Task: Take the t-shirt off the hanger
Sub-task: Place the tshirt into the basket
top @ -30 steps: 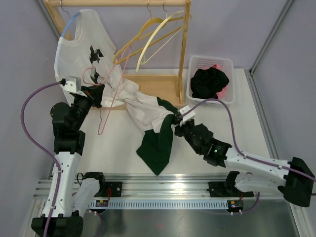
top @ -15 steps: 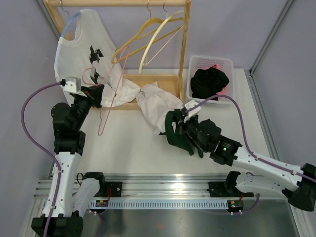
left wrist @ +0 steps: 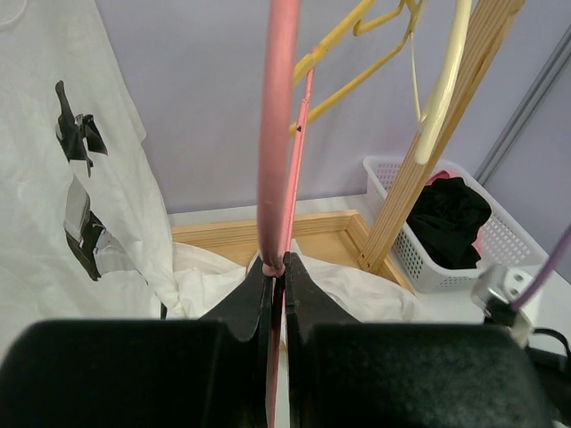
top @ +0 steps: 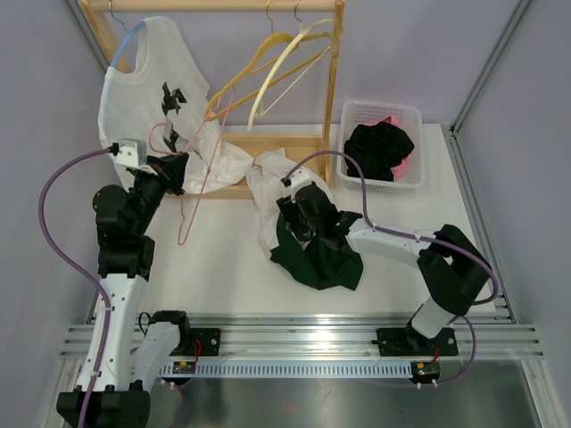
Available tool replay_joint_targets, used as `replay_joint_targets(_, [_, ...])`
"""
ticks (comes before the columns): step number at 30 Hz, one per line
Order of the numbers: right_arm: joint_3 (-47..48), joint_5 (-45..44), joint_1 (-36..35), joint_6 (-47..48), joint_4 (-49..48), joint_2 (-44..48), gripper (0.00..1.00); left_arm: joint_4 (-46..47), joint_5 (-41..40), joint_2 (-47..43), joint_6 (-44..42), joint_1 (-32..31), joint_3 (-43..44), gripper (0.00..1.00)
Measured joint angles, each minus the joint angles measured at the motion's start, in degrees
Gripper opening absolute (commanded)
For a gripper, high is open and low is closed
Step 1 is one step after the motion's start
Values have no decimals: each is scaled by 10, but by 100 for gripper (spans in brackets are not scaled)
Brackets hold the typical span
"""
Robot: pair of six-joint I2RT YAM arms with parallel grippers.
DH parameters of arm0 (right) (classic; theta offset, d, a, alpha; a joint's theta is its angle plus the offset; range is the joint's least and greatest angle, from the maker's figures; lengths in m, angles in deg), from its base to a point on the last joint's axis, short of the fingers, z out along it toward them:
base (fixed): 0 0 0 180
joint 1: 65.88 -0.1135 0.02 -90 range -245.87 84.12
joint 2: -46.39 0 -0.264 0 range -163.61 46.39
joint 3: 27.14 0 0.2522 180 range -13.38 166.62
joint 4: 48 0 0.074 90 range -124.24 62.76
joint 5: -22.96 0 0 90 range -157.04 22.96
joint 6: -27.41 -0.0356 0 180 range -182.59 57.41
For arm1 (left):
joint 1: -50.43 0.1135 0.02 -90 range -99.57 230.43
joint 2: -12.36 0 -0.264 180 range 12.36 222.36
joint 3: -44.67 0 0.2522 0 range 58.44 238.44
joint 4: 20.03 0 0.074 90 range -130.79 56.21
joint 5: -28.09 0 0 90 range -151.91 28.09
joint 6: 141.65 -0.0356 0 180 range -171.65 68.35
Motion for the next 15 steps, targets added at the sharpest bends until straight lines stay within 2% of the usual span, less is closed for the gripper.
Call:
replay_joint_targets(1, [8, 5, 12, -4, -12, -15, 98, 0, 0, 0, 0, 0, 0, 0])
replay_joint_targets(2, [14, 9, 21, -8, -21, -28, 100, 0, 0, 0, 0, 0, 0, 0])
replay_joint_targets(15, [116, -19, 48, -71, -38, -188, 99, 0, 7, 0, 1, 0, 0, 0])
